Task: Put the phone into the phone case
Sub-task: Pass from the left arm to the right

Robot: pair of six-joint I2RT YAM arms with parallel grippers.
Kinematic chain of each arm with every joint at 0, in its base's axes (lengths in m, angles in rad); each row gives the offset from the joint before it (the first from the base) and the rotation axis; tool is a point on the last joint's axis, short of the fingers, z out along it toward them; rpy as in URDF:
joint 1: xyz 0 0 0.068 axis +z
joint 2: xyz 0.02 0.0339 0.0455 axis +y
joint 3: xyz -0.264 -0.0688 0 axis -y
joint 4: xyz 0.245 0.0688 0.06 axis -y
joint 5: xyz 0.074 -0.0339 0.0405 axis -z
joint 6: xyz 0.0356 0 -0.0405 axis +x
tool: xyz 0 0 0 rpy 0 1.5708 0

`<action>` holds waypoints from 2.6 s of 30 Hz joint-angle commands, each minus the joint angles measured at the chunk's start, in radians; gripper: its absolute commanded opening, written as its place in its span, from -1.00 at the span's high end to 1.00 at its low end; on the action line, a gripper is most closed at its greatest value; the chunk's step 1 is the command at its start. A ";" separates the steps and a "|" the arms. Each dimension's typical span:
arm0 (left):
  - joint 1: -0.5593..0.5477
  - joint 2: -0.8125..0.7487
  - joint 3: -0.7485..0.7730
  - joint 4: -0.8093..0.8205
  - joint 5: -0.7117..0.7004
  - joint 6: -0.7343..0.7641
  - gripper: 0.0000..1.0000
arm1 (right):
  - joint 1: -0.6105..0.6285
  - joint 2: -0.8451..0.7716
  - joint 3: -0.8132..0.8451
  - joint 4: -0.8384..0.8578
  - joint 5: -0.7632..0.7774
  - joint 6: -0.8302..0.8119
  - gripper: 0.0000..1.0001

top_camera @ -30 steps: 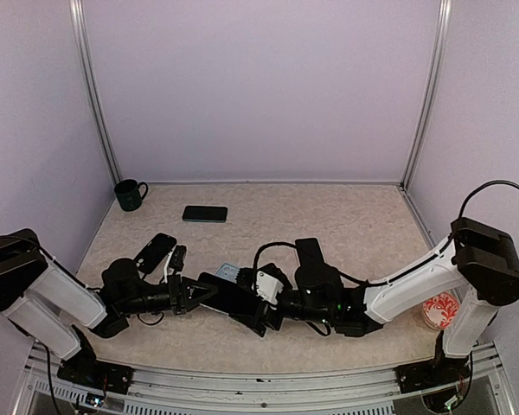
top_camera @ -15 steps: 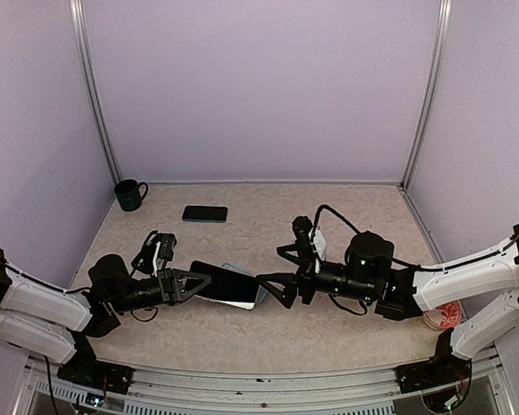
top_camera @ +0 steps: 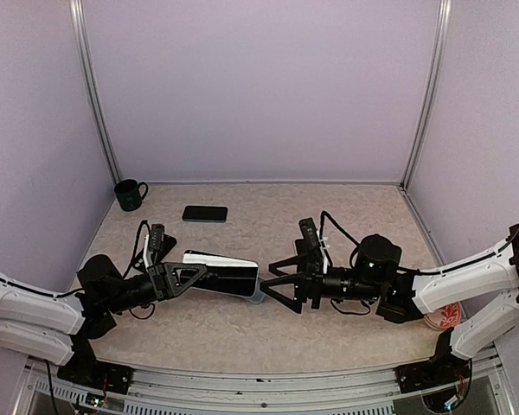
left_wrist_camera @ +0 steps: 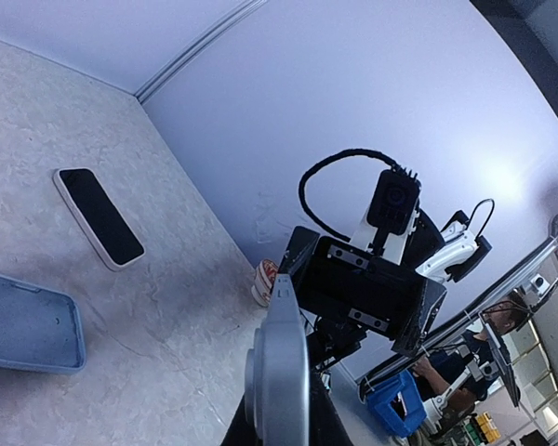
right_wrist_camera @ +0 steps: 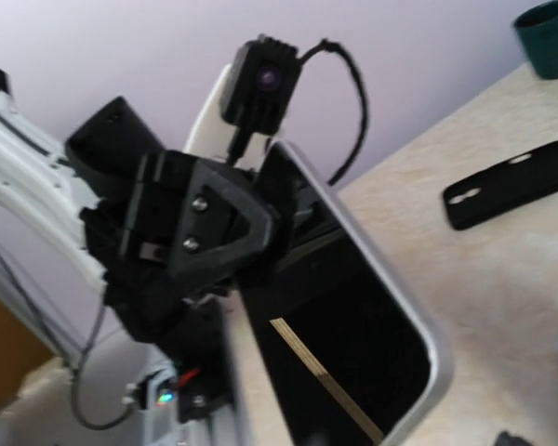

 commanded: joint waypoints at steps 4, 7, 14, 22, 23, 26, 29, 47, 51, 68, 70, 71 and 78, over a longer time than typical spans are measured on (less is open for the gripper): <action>-0.030 0.008 0.072 0.095 -0.022 0.035 1.00 | -0.020 0.090 0.050 0.148 -0.167 0.167 -0.99; -0.046 0.033 0.092 0.120 -0.019 0.035 1.00 | -0.021 0.126 0.071 0.187 -0.192 0.212 -0.99; -0.076 0.093 0.135 0.129 -0.030 0.047 1.00 | -0.021 0.164 0.107 0.232 -0.207 0.268 -0.98; -0.097 0.162 0.150 0.175 -0.068 0.042 1.00 | -0.021 0.179 0.116 0.258 -0.203 0.302 -0.90; -0.099 0.175 0.153 0.180 -0.068 0.040 1.00 | -0.021 0.183 0.116 0.266 -0.206 0.307 -0.88; -0.103 0.201 0.159 0.204 -0.071 0.032 1.00 | -0.021 0.197 0.114 0.286 -0.216 0.320 -0.85; -0.105 0.223 0.161 0.217 -0.076 0.028 1.00 | -0.021 0.211 0.111 0.311 -0.225 0.335 -0.78; -0.117 0.225 0.159 0.183 -0.126 0.036 1.00 | -0.021 0.214 0.134 0.278 -0.209 0.294 -0.10; -0.117 0.229 0.156 0.184 -0.134 0.035 1.00 | -0.021 0.212 0.136 0.285 -0.212 0.289 0.28; -0.113 0.203 0.128 0.150 -0.159 0.049 0.00 | -0.022 0.137 0.116 0.166 -0.167 0.263 1.00; -0.106 0.175 0.117 0.118 -0.172 0.057 -0.26 | -0.023 0.115 0.106 0.130 -0.139 0.262 1.00; -0.102 0.158 0.110 0.101 -0.179 0.062 -0.34 | -0.023 0.105 0.106 0.109 -0.135 0.255 1.00; -0.062 0.054 0.096 -0.069 -0.230 0.112 -0.98 | -0.030 0.037 0.093 -0.004 -0.082 0.208 1.00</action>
